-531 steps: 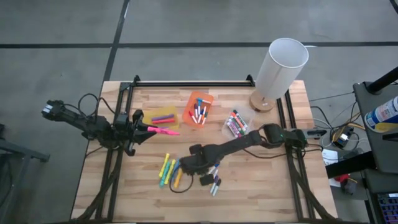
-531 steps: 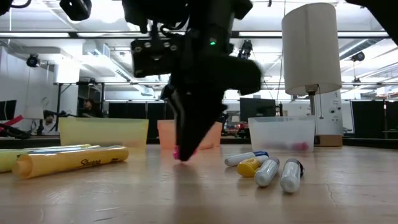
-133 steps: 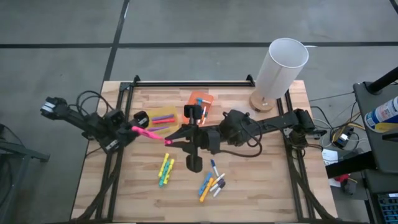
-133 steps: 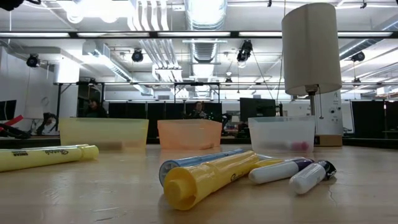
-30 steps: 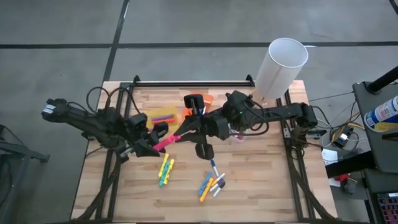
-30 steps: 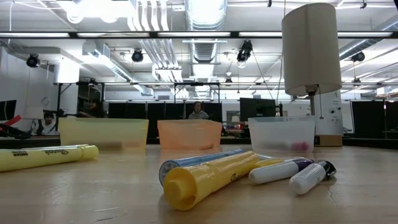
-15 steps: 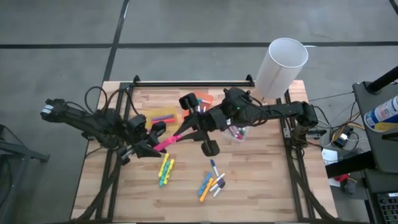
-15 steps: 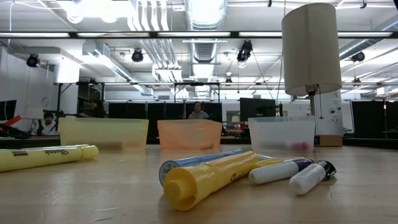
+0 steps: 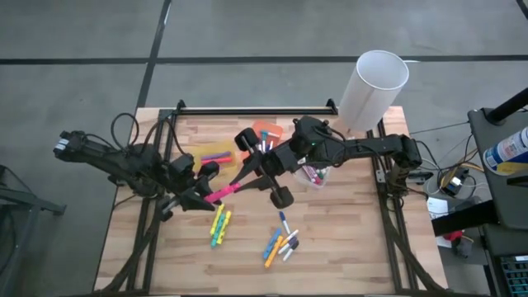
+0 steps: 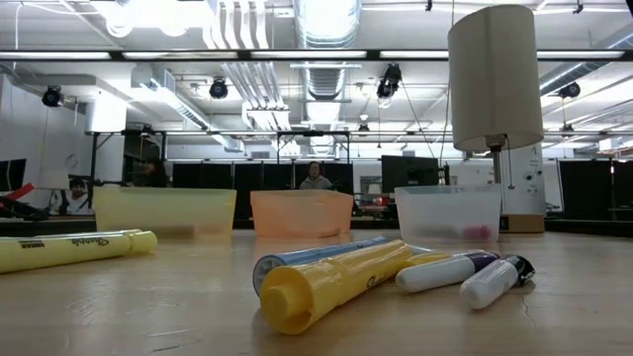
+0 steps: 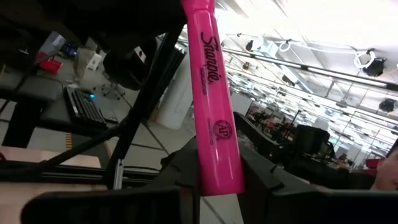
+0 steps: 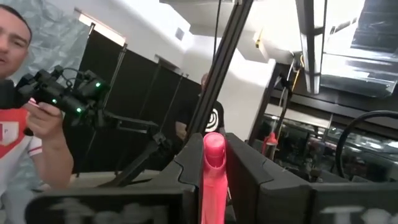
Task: Pick & Place Markers
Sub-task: Put the pink highlighter pen into the yellow bin
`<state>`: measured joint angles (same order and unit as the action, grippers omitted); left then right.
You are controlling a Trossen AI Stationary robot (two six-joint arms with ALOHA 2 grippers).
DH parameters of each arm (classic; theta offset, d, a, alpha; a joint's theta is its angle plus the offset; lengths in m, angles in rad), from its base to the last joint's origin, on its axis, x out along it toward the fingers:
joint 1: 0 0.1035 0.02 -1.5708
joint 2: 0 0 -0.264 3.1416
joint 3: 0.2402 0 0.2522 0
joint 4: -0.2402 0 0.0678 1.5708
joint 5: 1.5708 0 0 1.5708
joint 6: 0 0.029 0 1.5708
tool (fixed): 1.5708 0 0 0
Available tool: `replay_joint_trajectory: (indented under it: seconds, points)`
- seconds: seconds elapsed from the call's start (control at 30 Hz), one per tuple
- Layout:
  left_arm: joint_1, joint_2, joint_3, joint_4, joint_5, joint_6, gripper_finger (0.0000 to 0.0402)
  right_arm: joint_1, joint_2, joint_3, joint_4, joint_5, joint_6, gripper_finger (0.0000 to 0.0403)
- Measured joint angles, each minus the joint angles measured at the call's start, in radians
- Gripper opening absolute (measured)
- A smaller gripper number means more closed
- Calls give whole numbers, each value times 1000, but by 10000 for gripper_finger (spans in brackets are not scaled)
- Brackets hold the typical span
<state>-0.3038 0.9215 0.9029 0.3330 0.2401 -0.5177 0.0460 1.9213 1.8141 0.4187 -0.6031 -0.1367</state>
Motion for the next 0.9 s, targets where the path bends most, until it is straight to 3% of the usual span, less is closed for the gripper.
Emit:
replay_joint_trajectory:
  seconds: [0.17,0.4,0.53,0.77,0.9]
  points:
    - [1,-3,-1,-2,-8,5,62,0,2,-2,36,1,28,77]
    - [2,-22,2,56,-17,19,62,-4,62,-20,6,80,21,180]
    - [2,-26,-6,20,-28,33,62,1,-13,-3,55,79,13,223]
    - [1,-72,-4,-15,-41,91,62,22,-14,-16,-21,76,14,248]
    - [2,-82,-6,-22,-45,91,62,34,-37,-4,36,79,14,246]
